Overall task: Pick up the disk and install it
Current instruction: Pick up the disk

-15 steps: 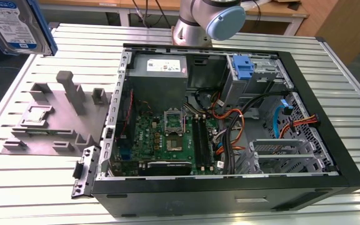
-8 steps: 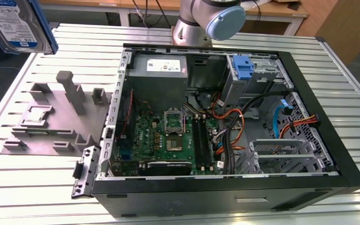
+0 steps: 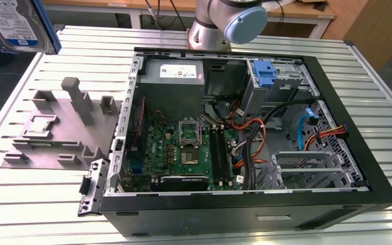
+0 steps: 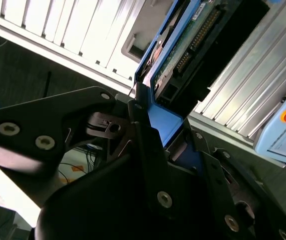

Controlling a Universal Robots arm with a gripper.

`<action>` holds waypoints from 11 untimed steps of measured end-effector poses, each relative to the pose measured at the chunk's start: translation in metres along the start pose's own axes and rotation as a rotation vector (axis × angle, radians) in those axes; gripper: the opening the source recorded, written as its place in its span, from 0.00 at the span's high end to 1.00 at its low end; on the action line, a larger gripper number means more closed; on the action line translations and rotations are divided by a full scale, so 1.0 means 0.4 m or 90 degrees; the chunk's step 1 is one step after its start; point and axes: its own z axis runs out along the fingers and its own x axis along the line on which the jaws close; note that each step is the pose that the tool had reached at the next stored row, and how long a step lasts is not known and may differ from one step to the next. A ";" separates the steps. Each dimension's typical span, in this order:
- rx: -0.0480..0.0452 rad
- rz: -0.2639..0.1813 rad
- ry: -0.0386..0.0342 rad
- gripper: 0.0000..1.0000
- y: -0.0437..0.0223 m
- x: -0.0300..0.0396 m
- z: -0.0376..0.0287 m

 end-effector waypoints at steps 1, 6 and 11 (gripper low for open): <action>0.0001 0.000 0.0000 0.64 0.000 0.000 -0.007; 0.0003 0.000 0.0000 0.64 0.000 0.000 -0.020; 0.0003 0.000 0.0000 0.64 -0.001 0.015 -0.020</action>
